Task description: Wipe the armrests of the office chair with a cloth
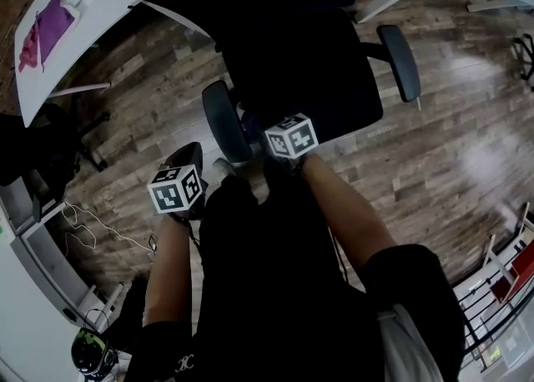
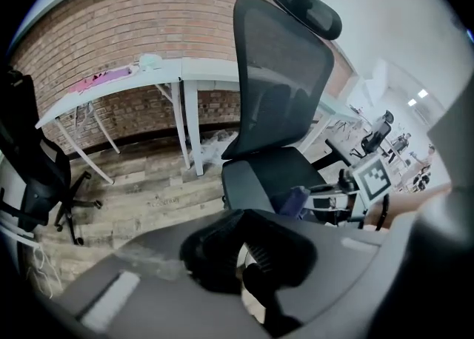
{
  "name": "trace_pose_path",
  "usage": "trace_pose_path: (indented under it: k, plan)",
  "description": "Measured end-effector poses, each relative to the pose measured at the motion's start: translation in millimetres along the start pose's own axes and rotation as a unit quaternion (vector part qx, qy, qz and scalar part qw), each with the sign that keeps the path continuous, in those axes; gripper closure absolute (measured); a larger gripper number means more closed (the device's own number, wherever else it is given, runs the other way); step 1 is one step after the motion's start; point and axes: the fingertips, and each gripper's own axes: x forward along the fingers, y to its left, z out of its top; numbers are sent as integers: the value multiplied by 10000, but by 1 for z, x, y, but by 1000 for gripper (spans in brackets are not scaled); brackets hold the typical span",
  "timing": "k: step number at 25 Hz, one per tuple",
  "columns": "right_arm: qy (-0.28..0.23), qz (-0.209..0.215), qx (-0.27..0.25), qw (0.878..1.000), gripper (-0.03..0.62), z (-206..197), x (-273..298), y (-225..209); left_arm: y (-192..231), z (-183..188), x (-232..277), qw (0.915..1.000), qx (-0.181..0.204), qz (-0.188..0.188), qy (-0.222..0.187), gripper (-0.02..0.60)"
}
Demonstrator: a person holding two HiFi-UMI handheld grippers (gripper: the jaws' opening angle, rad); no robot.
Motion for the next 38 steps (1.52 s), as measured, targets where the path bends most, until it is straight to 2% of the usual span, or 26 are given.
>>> trace_pose_path:
  k: [6,11,18,23,26,28,30,32,34,36,38]
  plan:
    - [-309,-706,-618,9951,535,8,-19,41,23,2,-8,9993,8,-255,-273,575]
    - [-818,-1598,-1090,9777,534,13,-26,77,66,-14,-34,9973,-49,-591,-434,575]
    - [-1082,-2232,-846,9650,534,11,4,161,181,-21,-68,9945,-170,-669,-792,575]
    - [-1071,-2665,-726,9551,534,5,32,198,229,-32,-76,9940,-105,-826,-711,575]
    - [-1035,-2813,-656,9518,533,6,36,209,231,-29,-71,9933,-23,-996,-588,575]
    - [-1095,-2962,-572,9471,533,8,32,208,220,-23,-64,9925,190,-1111,-466,575]
    - [-1218,-3251,-597,9359,533,7,23,199,206,-18,-57,9911,459,-1201,-342,575]
    - [-1355,-3639,-629,9194,533,6,11,187,192,-12,-51,9887,667,-1308,-291,575]
    - [-1482,-3852,-530,9093,533,8,3,181,181,-4,-48,9865,836,-1379,-282,575]
    - [-1557,-3856,-466,9082,533,13,4,177,177,7,-50,9861,1062,-1268,-166,575]
    - [-1513,-3750,-411,9137,533,11,12,176,176,16,-49,9855,1230,-1171,-55,575]
